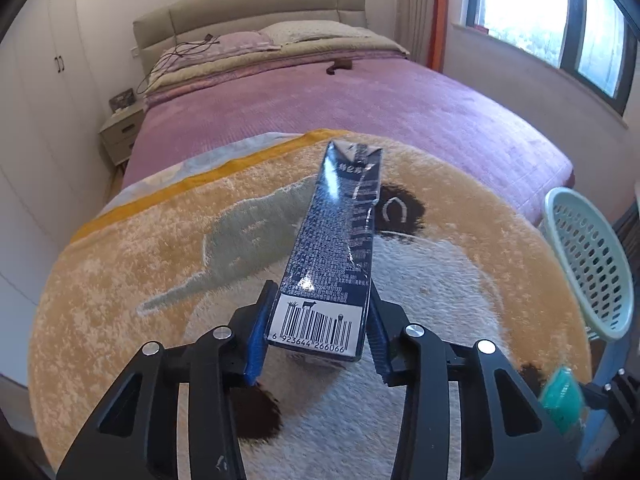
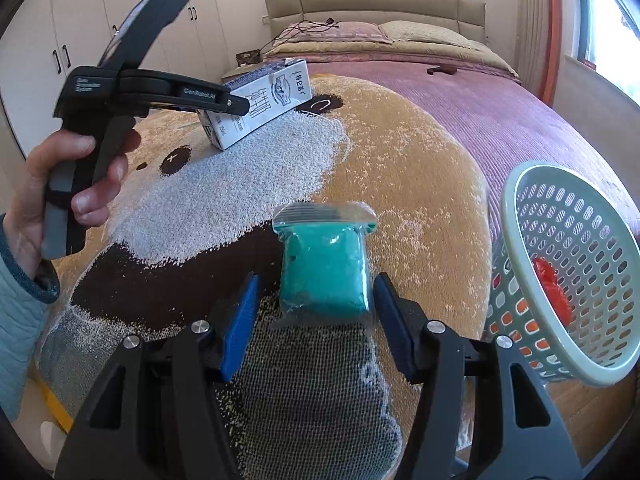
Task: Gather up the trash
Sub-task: 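Carry the milk carton and teal packet over the teal basket and open both tools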
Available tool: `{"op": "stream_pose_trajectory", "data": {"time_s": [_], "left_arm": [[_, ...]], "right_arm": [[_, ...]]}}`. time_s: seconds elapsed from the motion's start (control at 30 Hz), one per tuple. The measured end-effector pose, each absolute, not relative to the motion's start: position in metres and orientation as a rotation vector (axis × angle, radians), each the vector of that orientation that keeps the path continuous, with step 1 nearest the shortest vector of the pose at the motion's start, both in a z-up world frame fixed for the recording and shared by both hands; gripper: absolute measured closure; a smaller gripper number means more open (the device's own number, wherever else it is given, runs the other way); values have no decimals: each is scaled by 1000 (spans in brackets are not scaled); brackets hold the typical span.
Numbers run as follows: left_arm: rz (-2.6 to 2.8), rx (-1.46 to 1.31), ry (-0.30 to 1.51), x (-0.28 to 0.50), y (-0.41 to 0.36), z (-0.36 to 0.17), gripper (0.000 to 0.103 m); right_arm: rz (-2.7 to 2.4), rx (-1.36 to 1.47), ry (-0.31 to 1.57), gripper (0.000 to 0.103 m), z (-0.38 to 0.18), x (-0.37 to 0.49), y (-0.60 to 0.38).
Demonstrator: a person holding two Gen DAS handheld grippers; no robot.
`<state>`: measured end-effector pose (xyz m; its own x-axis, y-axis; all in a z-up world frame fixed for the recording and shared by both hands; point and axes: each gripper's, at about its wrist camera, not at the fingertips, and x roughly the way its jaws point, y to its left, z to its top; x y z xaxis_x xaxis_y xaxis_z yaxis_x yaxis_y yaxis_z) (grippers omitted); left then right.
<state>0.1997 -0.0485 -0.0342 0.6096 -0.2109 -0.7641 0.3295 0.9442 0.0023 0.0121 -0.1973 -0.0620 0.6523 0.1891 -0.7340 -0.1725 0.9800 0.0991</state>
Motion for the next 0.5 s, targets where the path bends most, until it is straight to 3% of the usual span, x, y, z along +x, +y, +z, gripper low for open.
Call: {"op": "stream_pose_trajectory", "data": {"time_s": [0.03,0.1,0.17,0.5], "left_arm": [[-325,125,858,196,-48,-33,65],[-343,90,852,192,-48,-31,65],[-364,55,843,187,-49,-28,66],[-456,17,766,162,-69,3,66]], "right_arm": [[203,26,833,48,-62,11,-197],[201,26,831,62,-62,10,-196],[199,22,827,67,-62,8,-196],[175,88,776,68,-44,4,-216]]}}
